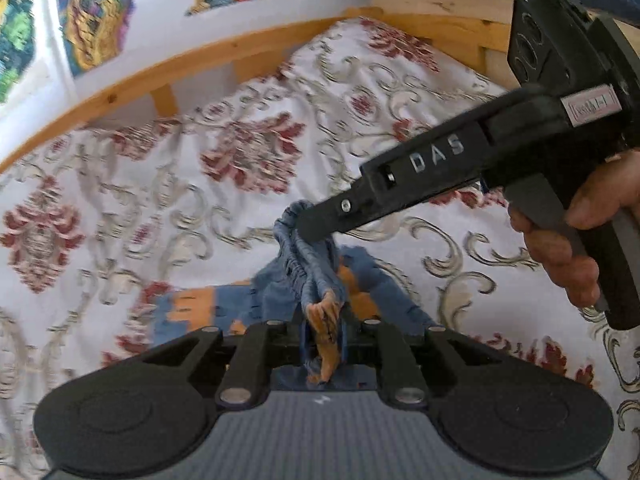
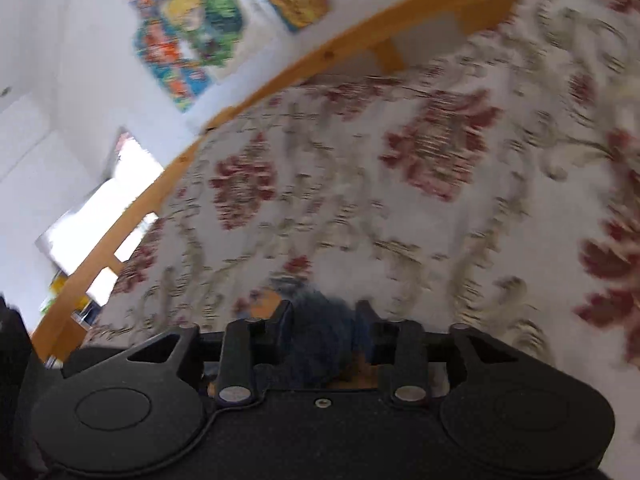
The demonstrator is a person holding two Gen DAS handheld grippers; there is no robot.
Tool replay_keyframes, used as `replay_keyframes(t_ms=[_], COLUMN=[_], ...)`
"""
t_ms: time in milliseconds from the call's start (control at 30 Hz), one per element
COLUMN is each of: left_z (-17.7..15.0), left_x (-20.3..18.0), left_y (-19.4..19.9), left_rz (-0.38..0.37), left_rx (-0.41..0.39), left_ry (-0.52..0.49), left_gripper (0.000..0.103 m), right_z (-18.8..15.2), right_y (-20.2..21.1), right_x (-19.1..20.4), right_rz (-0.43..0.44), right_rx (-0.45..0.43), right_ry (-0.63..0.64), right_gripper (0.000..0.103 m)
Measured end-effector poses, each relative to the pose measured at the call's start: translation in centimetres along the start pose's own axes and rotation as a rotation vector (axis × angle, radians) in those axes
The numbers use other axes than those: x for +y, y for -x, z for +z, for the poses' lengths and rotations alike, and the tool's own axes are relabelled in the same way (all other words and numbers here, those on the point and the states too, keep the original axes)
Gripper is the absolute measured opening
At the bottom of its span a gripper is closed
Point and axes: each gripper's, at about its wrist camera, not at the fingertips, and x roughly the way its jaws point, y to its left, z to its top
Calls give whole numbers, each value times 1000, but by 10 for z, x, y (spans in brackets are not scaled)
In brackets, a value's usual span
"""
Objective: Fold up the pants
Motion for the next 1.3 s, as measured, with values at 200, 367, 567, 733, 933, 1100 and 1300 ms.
replay_keyframes(t_ms=[200, 367, 567, 733, 933, 1100, 1300], left_z=[-18, -26, -47, -63, -58, -26, -7], left_x=[-8, 4, 48, 93, 136, 162, 167], left_y=[1, 23, 47, 43, 35, 25, -17], left_rz=[-97, -187, -147, -114, -199, -231, -212], left_rx=[-34, -89, -116, -52, -55, -104, -28], left_ry=[-25, 17, 108, 218, 326, 314, 224], left_gripper=[46, 57, 63, 63, 64, 71, 64], right_z=[-11, -22, -46, -66, -83, -85, -86], right_y=[14, 21, 34, 14, 3, 8, -3], right_x=[-9, 2, 28, 43, 49, 59, 65], right_rz=[-28, -42, -66, -101, -188, -201, -211], right_rx=[-4, 11, 17, 55, 26, 26, 36], right_ry=[-61, -85, -64, -56, -57, -28, -44], right_gripper=[61, 66, 65, 60, 14, 19, 32])
